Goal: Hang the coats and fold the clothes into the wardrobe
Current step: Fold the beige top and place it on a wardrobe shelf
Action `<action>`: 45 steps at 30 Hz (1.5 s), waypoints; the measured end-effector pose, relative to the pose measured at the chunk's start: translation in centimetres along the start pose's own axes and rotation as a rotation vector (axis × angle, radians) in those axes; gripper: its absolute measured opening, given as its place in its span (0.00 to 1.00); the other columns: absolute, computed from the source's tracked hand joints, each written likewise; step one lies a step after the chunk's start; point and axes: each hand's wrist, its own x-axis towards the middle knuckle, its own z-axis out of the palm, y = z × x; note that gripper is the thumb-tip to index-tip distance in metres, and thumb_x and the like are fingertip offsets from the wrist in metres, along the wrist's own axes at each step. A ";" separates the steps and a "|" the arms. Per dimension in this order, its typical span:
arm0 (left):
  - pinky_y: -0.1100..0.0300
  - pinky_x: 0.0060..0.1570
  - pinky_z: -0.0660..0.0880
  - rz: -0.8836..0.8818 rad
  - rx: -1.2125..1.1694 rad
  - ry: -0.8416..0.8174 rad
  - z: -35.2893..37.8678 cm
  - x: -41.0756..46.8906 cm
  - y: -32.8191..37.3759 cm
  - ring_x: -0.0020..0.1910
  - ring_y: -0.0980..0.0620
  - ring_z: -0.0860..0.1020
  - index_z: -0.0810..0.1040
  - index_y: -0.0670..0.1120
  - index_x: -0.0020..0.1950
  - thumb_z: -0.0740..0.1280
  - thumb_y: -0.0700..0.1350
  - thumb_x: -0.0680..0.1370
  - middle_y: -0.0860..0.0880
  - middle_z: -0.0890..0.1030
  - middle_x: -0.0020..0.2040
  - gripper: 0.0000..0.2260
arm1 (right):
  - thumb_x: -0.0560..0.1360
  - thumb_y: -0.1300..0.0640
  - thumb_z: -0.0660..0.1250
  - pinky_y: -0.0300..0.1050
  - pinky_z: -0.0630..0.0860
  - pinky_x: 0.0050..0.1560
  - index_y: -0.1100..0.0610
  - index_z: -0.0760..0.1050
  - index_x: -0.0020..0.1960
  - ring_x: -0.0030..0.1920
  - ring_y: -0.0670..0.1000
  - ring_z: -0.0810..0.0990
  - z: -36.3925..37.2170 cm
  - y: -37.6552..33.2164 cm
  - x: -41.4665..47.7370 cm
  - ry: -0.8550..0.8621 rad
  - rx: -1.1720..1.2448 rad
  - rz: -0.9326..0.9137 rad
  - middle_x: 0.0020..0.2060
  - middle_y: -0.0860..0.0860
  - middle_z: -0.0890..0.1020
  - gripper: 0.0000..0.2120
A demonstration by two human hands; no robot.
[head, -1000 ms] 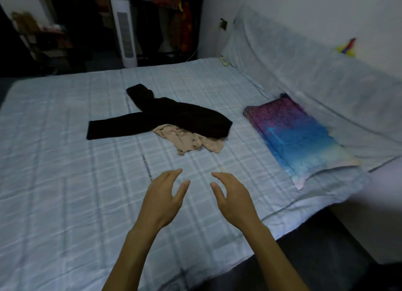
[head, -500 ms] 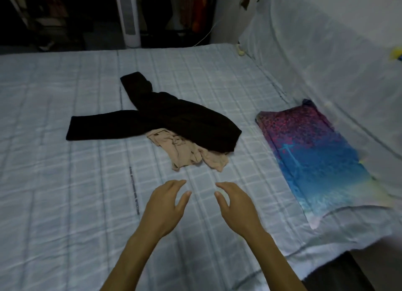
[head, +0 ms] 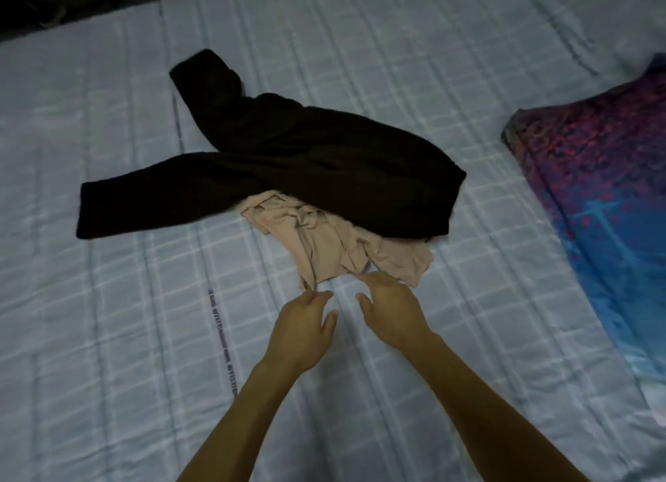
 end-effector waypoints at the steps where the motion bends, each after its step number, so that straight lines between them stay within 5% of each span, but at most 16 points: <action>1: 0.60 0.53 0.71 0.004 -0.012 -0.014 0.6 1.5 -0.4 0.53 0.44 0.79 0.76 0.43 0.64 0.63 0.46 0.79 0.42 0.80 0.57 0.15 | 0.79 0.54 0.60 0.48 0.65 0.67 0.59 0.68 0.70 0.66 0.56 0.71 0.7 0.4 1.2 -0.001 -0.013 0.002 0.66 0.57 0.73 0.20; 6: 0.59 0.60 0.68 0.007 -0.071 -0.132 3.1 6.3 -1.9 0.62 0.46 0.74 0.71 0.46 0.69 0.60 0.47 0.80 0.45 0.74 0.66 0.17 | 0.78 0.61 0.61 0.50 0.50 0.75 0.55 0.52 0.77 0.76 0.54 0.50 3.4 1.7 6.5 -0.088 -0.158 -0.028 0.76 0.55 0.52 0.30; 10: 0.58 0.57 0.71 0.043 -0.056 -0.182 3.9 7.4 -4.0 0.58 0.48 0.76 0.73 0.47 0.68 0.59 0.46 0.80 0.46 0.76 0.63 0.16 | 0.77 0.62 0.60 0.51 0.41 0.74 0.47 0.42 0.77 0.76 0.55 0.40 4.7 2.8 10.3 -0.173 -0.373 -0.087 0.77 0.54 0.42 0.37; 12: 0.56 0.52 0.73 0.084 -0.067 -0.202 3.7 7.4 -5.2 0.52 0.48 0.78 0.77 0.46 0.62 0.59 0.44 0.80 0.46 0.79 0.55 0.13 | 0.77 0.60 0.59 0.55 0.44 0.74 0.49 0.52 0.76 0.76 0.57 0.45 5.1 3.8 12.4 -0.237 -0.457 -0.113 0.77 0.55 0.48 0.31; 14: 0.56 0.49 0.74 0.107 -0.076 -0.205 3.3 7.2 -6.5 0.49 0.48 0.78 0.79 0.45 0.57 0.57 0.45 0.78 0.46 0.80 0.51 0.14 | 0.77 0.55 0.59 0.55 0.52 0.72 0.50 0.68 0.68 0.72 0.58 0.60 4.8 3.8 13.7 -0.238 -0.509 -0.120 0.71 0.54 0.66 0.20; 16: 0.59 0.49 0.74 0.101 -0.082 -0.171 2.5 7.0 -7.7 0.50 0.48 0.78 0.79 0.46 0.59 0.56 0.47 0.77 0.47 0.80 0.52 0.16 | 0.75 0.54 0.62 0.52 0.62 0.65 0.50 0.76 0.56 0.58 0.54 0.74 4.1 3.0 14.4 -0.151 -0.519 -0.143 0.54 0.50 0.79 0.11; 19: 0.61 0.52 0.73 0.042 -0.087 -0.128 0.8 6.6 -8.6 0.53 0.49 0.77 0.74 0.47 0.66 0.58 0.46 0.79 0.46 0.78 0.57 0.16 | 0.71 0.61 0.67 0.52 0.74 0.49 0.54 0.78 0.47 0.40 0.55 0.79 2.5 -0.1 13.9 0.004 -0.341 -0.219 0.38 0.52 0.79 0.07; 22: 0.58 0.53 0.73 0.019 -0.117 -0.037 -1.8 5.7 -7.3 0.55 0.47 0.76 0.66 0.46 0.72 0.60 0.45 0.80 0.45 0.75 0.61 0.19 | 0.73 0.63 0.64 0.52 0.77 0.45 0.56 0.79 0.52 0.42 0.56 0.79 0.5 -3.6 12.4 0.068 -0.181 -0.203 0.42 0.54 0.81 0.10; 26: 0.64 0.61 0.65 0.060 -0.236 0.126 -6.3 4.4 -3.9 0.64 0.57 0.67 0.54 0.51 0.76 0.62 0.51 0.79 0.57 0.63 0.67 0.28 | 0.73 0.60 0.58 0.52 0.77 0.47 0.58 0.81 0.55 0.46 0.56 0.80 -4.8 -8.7 8.9 0.244 0.101 -0.218 0.45 0.56 0.83 0.16; 29: 0.67 0.62 0.67 0.143 -0.350 0.236 -10.1 3.4 -0.5 0.64 0.63 0.69 0.60 0.52 0.73 0.63 0.54 0.78 0.58 0.67 0.68 0.25 | 0.75 0.63 0.60 0.51 0.77 0.49 0.56 0.81 0.55 0.47 0.55 0.80 -10.1 -12.9 6.0 0.299 0.169 -0.277 0.47 0.54 0.84 0.14; 33: 0.70 0.43 0.71 0.195 -0.487 0.483 -16.2 0.2 4.6 0.44 0.62 0.77 0.75 0.49 0.55 0.63 0.41 0.78 0.54 0.80 0.46 0.07 | 0.74 0.56 0.62 0.43 0.77 0.50 0.48 0.81 0.53 0.49 0.47 0.81 -16.5 -19.5 1.4 0.420 0.250 -0.447 0.48 0.46 0.84 0.12; 36: 0.70 0.34 0.66 0.234 -0.398 0.682 -21.5 -3.2 7.0 0.35 0.58 0.74 0.75 0.50 0.45 0.61 0.37 0.74 0.56 0.77 0.37 0.08 | 0.75 0.54 0.64 0.41 0.74 0.44 0.49 0.82 0.49 0.45 0.47 0.81 -20.9 -23.3 -1.7 0.512 0.250 -0.473 0.44 0.46 0.84 0.08; 41: 0.57 0.36 0.69 0.296 -0.112 0.801 -29.4 -10.0 8.7 0.40 0.52 0.76 0.77 0.49 0.50 0.62 0.40 0.73 0.53 0.80 0.43 0.09 | 0.77 0.54 0.65 0.39 0.58 0.32 0.51 0.74 0.35 0.35 0.49 0.73 -26.6 -26.0 -6.7 0.659 0.138 -0.441 0.32 0.43 0.72 0.12; 45: 0.55 0.40 0.72 0.285 0.019 0.871 -34.1 -15.2 10.0 0.44 0.47 0.78 0.78 0.49 0.51 0.65 0.37 0.73 0.49 0.82 0.47 0.11 | 0.76 0.58 0.66 0.41 0.71 0.46 0.54 0.82 0.46 0.46 0.48 0.78 -29.5 -28.5 -9.8 0.669 0.273 -0.522 0.45 0.47 0.82 0.06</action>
